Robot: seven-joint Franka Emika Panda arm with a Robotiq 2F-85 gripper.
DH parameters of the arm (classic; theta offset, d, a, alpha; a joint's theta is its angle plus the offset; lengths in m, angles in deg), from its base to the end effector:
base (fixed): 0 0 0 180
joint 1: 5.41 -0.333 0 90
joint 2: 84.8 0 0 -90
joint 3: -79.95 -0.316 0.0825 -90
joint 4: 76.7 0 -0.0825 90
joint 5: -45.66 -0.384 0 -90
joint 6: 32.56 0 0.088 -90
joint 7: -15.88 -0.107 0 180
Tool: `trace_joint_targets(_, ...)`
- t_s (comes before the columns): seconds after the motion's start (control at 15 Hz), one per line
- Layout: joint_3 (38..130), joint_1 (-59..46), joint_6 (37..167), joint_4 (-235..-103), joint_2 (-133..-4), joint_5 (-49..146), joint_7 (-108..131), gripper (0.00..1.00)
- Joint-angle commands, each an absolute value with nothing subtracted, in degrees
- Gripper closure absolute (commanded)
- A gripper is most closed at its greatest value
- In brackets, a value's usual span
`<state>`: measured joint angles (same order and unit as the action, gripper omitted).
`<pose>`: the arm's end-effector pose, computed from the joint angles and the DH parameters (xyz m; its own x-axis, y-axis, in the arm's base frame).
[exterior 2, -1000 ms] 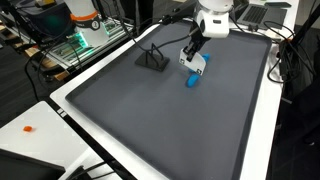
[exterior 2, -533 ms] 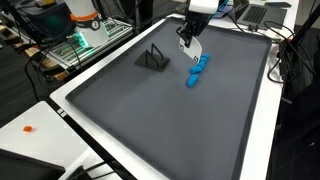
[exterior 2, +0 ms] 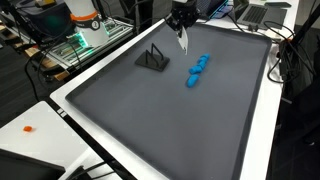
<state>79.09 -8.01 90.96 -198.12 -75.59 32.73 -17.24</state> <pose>0.5504 0.0423 0.3280 0.7807 -0.5896 -0.2069 -0.6130 -0.7869 -0.0706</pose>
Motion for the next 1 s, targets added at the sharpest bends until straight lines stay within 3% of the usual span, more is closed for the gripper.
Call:
trace_joint_targets(0.0,79.52,-8.18,95.46,-205.24,-80.15,30.40,-21.96,0.99)
trace_joint_targets(0.93,79.96,-7.00,106.59,-216.00,-82.04,26.85,-32.54,0.99)
